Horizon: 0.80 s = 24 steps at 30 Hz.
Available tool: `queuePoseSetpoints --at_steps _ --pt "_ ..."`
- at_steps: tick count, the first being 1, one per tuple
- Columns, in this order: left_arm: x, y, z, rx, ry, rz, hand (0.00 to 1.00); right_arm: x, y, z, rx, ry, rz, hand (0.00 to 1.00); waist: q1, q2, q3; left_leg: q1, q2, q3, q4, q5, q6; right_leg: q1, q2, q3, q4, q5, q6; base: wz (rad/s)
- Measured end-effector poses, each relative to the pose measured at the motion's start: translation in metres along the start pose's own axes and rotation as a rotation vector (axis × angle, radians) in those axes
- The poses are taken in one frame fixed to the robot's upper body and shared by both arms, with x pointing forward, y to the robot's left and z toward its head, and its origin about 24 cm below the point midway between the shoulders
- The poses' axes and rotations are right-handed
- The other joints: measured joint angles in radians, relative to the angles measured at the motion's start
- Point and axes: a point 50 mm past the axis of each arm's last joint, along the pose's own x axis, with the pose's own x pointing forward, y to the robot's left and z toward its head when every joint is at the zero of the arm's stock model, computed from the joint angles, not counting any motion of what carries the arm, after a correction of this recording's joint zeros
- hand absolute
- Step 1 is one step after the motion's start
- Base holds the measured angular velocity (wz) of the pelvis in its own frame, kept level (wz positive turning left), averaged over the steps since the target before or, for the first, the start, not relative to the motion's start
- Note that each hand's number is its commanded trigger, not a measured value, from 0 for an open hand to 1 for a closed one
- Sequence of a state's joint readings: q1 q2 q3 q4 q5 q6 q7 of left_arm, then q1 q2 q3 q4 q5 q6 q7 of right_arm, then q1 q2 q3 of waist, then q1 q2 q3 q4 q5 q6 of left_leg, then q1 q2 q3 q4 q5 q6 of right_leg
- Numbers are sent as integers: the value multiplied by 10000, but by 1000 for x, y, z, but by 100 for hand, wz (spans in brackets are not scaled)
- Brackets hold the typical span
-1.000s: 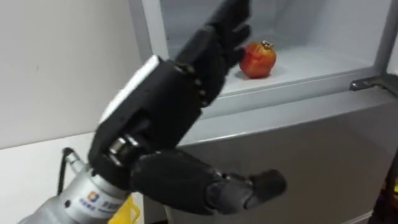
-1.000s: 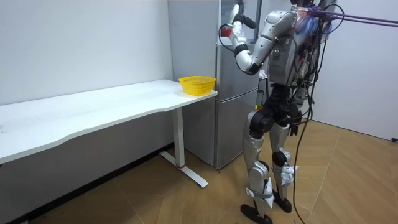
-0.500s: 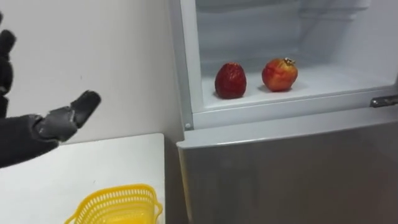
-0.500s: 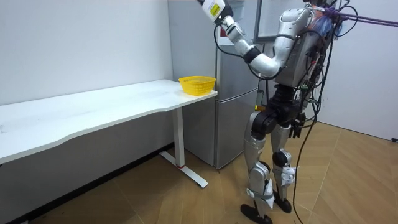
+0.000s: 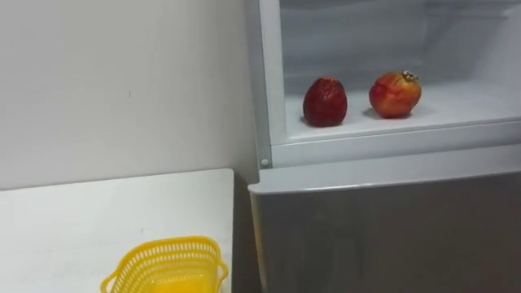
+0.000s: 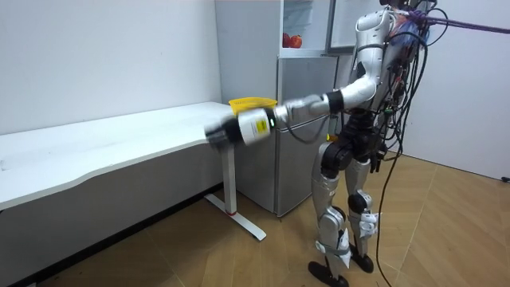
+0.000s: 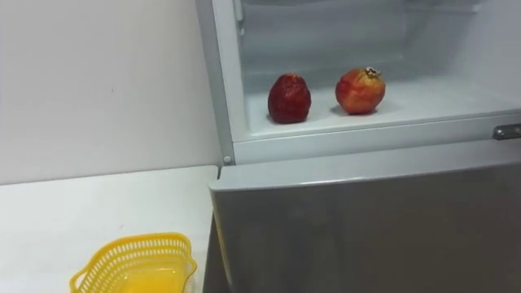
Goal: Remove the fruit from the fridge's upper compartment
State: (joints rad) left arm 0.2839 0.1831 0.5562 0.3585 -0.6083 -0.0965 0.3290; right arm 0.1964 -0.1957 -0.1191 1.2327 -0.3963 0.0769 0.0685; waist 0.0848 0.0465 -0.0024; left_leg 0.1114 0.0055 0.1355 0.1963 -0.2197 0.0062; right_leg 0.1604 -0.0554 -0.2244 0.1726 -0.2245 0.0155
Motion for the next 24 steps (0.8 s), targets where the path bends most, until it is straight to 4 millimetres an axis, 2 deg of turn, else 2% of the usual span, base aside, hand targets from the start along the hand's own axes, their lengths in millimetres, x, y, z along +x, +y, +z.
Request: queuePoseSetpoints --at_steps 1,2,4,9,12,15,16,17,19,24 --pt "-1 8 -20 124 879 434 0 0 1 1 18 -5 68 0 -2 -79 9 -1 0 -6 -14 -6 -2 2 1 -1 1 0 0 0" --pt "-3 12 -29 262 1278 600 0 0 0 5 9 -99 71 0 12 -59 -12 -11 -2 -5 -32 -6 -2 5 0 -4 3 0 1 0" --pt "-13 24 -65 1032 2759 1001 0 0 -1 5 23 -87 64 0 13 -92 -13 -1 -13 -11 -61 -10 6 15 -5 -4 -8 3 5 0" --pt "-35 45 -110 2131 4779 1160 0 0 -1 8 16 -185 140 0 6 -134 -2 36 -12 -44 -64 -37 9 83 -9 -8 -24 -1 11 1" --pt "-46 61 -125 2807 5633 1161 0 0 -1 6 6 -79 286 0 -6 -129 32 46 -20 -57 -32 -53 16 116 -31 -36 -46 -8 21 3" --pt "-54 68 -135 3686 6344 845 0 0 1 5 -68 126 405 0 -47 -116 33 45 -24 -62 -28 -51 20 116 -48 -98 -32 -13 29 2" --pt "-58 70 -139 4191 6653 615 0 0 1 4 -100 215 420 0 -89 -178 -1 39 -27 -67 -31 -50 22 126 -53 -109 -23 -16 34 4" --pt "-60 70 -142 4523 6812 432 0 0 1 4 -95 225 418 0 -110 -149 17 36 -27 -69 -31 -50 22 130 -53 -117 -24 -18 37 5" --pt "-67 70 -150 6069 7291 -443 0 0 0 7 -299 180 365 0 -340 -250 10 -14 -42 -133 27 -50 24 150 -73 -247 -29 -25 43 11" --pt "-73 53 -161 8189 7621 -2318 0 0 1 7 -614 194 357 0 -342 -405 17 -8 -27 -102 58 -50 23 126 -88 -188 -19 -27 35 0"
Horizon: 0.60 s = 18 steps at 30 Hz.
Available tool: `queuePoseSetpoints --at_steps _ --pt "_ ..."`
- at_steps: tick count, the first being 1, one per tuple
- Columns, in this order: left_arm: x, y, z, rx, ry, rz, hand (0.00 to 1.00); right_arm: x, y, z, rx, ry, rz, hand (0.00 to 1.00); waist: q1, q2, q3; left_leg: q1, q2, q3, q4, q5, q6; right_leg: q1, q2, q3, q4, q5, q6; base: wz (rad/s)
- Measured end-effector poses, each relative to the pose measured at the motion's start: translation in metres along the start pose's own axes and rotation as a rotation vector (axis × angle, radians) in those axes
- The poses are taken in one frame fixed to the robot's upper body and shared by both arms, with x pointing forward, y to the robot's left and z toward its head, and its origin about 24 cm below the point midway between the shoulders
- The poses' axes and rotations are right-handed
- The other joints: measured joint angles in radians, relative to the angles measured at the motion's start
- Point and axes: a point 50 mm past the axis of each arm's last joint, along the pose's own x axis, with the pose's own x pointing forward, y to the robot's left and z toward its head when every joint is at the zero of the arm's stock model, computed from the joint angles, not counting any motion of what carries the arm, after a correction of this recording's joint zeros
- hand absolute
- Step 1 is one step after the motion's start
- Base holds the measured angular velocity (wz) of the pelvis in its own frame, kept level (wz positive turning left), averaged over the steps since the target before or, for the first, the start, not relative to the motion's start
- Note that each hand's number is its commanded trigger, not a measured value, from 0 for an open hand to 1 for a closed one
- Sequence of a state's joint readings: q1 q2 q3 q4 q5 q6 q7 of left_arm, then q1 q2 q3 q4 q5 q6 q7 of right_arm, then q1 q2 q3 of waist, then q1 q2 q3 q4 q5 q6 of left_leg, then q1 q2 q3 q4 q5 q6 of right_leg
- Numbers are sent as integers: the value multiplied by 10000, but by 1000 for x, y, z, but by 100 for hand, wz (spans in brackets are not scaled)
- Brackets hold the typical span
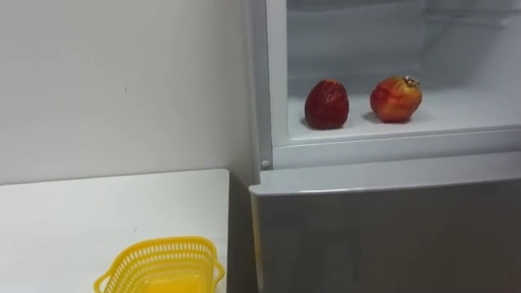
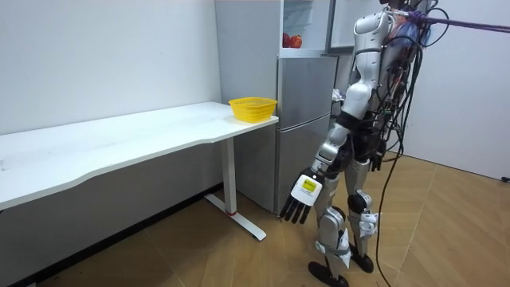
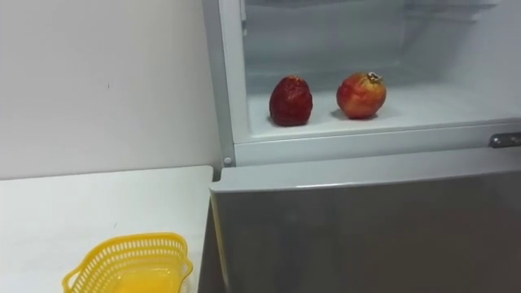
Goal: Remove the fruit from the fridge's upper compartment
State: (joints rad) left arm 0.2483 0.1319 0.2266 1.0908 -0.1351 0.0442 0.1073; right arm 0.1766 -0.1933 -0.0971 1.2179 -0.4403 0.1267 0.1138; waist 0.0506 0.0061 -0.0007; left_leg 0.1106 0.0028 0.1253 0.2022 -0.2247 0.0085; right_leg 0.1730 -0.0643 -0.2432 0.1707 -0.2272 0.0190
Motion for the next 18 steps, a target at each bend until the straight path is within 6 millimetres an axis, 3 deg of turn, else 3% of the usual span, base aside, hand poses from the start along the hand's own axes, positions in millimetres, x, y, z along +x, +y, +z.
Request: queuePoseSetpoints --at_steps 6,10,18 --pt "0 -21 10 3161 -452 -1068 0 1 6 8 -763 -52 179 0 -259 -72 -6 48 -9 63 -39 0 1 5 45 137 1 -9 -2 -3" --pt "0 -26 18 4111 -708 -1331 0 1 12 9 -1046 -14 354 0 -433 -128 -29 43 -13 69 -42 1 -1 -10 52 186 -18 -9 -2 -2" --pt "1 -28 28 5440 -872 -1458 0 1 25 13 -1215 27 645 0 -532 -204 9 28 -21 82 -58 1 -1 -44 48 221 -17 -25 11 0"
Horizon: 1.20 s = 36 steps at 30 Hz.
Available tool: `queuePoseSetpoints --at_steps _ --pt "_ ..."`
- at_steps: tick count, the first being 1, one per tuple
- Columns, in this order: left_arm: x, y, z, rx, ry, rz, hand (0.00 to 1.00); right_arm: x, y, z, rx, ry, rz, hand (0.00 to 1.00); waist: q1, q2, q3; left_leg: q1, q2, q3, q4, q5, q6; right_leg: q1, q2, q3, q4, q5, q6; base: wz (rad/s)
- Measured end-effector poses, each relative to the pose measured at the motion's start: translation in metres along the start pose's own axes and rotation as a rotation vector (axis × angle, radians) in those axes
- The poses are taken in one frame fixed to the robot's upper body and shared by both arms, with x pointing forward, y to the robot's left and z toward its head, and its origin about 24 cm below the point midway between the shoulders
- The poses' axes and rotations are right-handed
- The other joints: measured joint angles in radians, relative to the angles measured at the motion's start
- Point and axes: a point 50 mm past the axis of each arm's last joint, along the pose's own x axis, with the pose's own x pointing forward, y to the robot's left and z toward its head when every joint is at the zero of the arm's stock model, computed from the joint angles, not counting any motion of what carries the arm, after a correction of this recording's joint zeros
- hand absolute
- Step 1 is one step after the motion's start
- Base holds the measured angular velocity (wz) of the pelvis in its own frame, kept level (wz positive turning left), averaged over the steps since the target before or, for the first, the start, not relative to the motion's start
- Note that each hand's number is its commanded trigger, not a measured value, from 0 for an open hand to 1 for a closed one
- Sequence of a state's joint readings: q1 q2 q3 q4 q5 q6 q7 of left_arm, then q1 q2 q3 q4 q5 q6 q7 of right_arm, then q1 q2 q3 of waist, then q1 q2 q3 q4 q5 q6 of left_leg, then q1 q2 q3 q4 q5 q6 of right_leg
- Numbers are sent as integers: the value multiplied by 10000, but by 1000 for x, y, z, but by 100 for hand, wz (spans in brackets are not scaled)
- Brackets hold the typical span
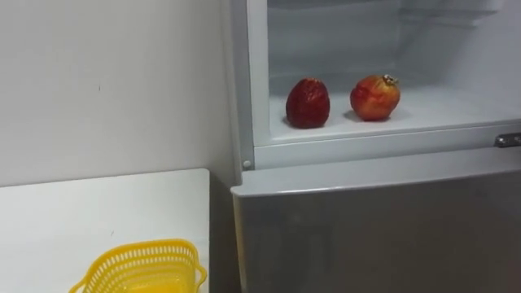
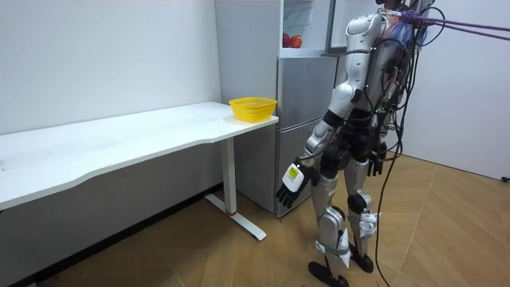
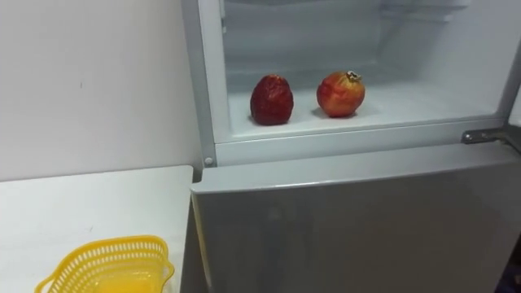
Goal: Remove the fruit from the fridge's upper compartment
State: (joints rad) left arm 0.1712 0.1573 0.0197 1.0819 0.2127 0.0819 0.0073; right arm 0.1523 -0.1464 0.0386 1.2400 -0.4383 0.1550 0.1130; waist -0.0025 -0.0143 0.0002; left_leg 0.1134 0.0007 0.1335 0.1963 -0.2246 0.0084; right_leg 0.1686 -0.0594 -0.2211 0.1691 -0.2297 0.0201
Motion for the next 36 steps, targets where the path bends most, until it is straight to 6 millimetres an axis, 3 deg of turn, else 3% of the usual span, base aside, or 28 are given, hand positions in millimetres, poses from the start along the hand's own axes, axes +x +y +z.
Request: queuePoseSetpoints --at_steps 5,11,16,20,22,24,26,28,32,36 --pt "-1 1 -5 313 177 37 0 0 -1 2 255 -87 -149 0 -10 -32 27 10 10 -15 -15 0 0 1 8 20 3 0 -1 0" --pt "-1 0 -6 637 294 -26 0 -2 -17 23 1035 -951 -1169 0 18 -6 31 -39 15 93 -56 0 2 -114 37 186 15 8 2 -5" --pt "-1 -1 -3 1405 16 -116 0 -12 -40 58 2336 -2867 -2397 0 35 79 9 -188 34 134 -45 0 1 -282 52 223 7 34 -14 -2" --pt "-2 -2 2 1325 -362 -47 0 -35 -64 98 3593 -5223 -3406 0 -155 165 2 -215 28 103 -54 5 -1 -358 46 226 -4 48 -14 -1" --pt "-1 -3 8 1320 -669 18 0 -55 -77 119 3748 -6619 -3971 0 -203 204 1 -239 28 111 -60 7 -2 -438 45 272 35 50 -17 -9" --pt "-1 -3 14 1451 -1013 85 0 -92 -95 146 3942 -8866 -5076 0 -294 224 -7 -308 43 197 -57 7 -2 -523 62 329 30 60 -25 -8" --pt "-2 -2 15 1385 -1175 150 0 -116 -101 156 4029 -10261 -5699 0 -308 238 -59 -285 61 282 -65 7 -4 -540 83 454 25 65 -32 -12" --pt "-3 -1 14 1253 -1273 169 0 -138 -103 161 4106 -11268 -6095 0 -314 210 -15 -180 62 324 -130 8 -4 -510 96 574 19 70 -38 -15" --pt "-3 -2 13 1125 -1320 193 0 -189 -101 170 4028 -13530 -6992 0 -441 280 -22 -219 88 620 -173 7 -4 -685 116 829 40 107 -28 -20" --pt "-3 -5 7 1286 -1288 45 0 -245 -97 163 3677 -15758 -8411 0 -436 409 -47 -308 102 868 -191 7 -4 -887 116 1026 194 148 -10 -17"
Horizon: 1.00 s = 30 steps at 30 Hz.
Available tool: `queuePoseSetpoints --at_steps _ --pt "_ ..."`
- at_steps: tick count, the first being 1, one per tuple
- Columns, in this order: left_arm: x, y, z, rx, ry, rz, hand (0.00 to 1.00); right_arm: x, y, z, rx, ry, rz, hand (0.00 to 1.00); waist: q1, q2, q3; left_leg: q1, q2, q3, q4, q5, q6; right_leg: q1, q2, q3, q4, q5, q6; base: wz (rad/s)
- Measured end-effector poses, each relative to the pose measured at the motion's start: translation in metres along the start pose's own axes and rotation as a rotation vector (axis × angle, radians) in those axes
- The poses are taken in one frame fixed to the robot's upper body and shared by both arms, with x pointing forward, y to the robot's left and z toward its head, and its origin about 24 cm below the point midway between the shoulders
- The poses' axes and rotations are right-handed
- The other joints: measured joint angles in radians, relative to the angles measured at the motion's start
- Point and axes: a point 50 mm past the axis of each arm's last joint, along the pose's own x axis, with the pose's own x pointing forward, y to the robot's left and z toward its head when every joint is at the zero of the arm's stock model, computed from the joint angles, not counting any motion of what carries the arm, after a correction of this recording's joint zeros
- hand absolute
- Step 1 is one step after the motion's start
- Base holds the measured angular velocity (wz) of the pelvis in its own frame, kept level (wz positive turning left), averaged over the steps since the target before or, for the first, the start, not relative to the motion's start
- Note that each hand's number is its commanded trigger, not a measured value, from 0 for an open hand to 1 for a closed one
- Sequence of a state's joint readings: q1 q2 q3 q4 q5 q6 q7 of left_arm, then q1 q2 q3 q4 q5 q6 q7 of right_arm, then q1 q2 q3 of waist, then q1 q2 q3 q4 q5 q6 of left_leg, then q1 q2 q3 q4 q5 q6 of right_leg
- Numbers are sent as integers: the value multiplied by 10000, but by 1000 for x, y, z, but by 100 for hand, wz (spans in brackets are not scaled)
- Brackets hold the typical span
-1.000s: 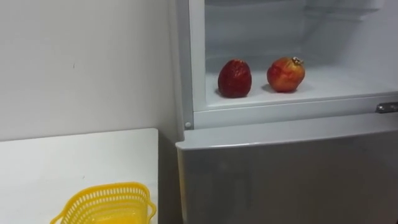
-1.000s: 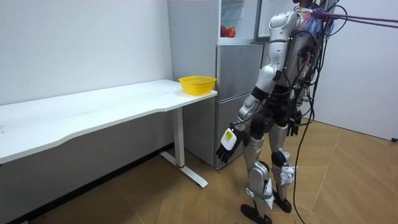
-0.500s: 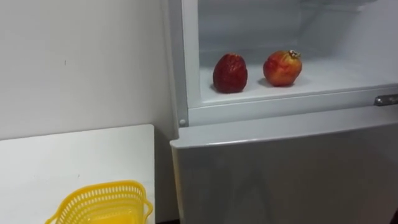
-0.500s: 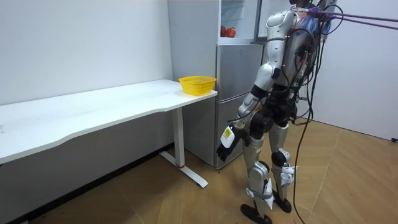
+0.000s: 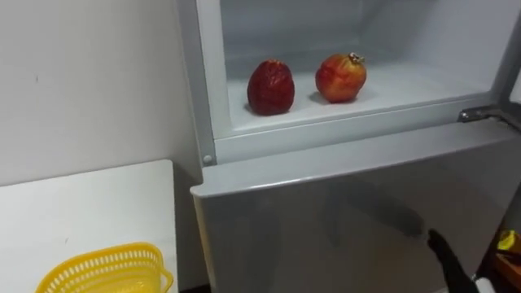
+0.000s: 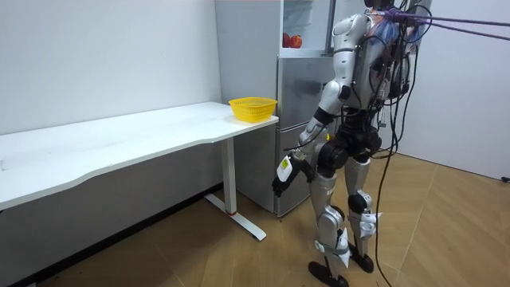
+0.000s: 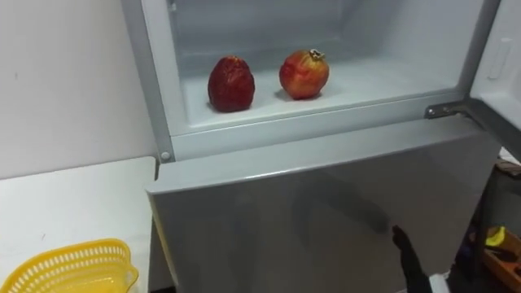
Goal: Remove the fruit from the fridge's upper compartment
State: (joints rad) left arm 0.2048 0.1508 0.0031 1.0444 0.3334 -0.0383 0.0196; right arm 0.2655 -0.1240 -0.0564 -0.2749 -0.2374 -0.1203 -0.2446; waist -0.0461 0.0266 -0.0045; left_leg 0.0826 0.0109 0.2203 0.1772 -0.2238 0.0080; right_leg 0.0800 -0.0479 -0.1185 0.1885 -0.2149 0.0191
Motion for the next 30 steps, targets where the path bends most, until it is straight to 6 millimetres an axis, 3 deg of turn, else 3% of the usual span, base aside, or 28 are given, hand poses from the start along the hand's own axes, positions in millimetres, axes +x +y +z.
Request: queuePoseSetpoints --at_steps 5,10,17,22,24,25,30 --pt "-1 -1 -3 412 23 -119 0 2 2 38 272 -1894 -115 0 -38 27 6 -45 72 164 -5 -2 2 -139 61 158 158 24 -25 -10" --pt "-1 -6 -6 882 128 -387 0 -1 15 49 242 -2428 406 0 -11 53 -7 -21 155 169 -116 9 -25 -124 147 140 148 120 -94 -1" --pt "1 -7 0 1257 55 -691 0 14 22 74 853 -3735 230 0 204 -56 33 -32 148 105 -87 78 -44 -94 149 76 133 146 -121 2" --pt "3 4 1 1375 87 -603 0 27 17 90 1300 -4643 -495 0 276 -404 43 -178 128 -174 20 124 -57 -73 131 -232 -49 157 -131 16" --pt "2 7 -3 1459 222 -528 0 37 14 93 1126 -4892 -641 0 279 -584 106 -193 139 -206 50 127 -64 -75 139 -275 -48 161 -136 7" --pt "2 8 -5 1524 339 -498 0 41 10 96 1054 -5037 -793 0 322 -662 79 -202 138 -229 50 127 -64 -74 133 -363 -41 166 -135 4" --pt "2 11 -8 1272 690 -520 0 56 -1 103 1024 -5411 -1143 0 496 -733 63 -135 122 -388 53 126 -63 90 91 -781 -73 184 -108 9"
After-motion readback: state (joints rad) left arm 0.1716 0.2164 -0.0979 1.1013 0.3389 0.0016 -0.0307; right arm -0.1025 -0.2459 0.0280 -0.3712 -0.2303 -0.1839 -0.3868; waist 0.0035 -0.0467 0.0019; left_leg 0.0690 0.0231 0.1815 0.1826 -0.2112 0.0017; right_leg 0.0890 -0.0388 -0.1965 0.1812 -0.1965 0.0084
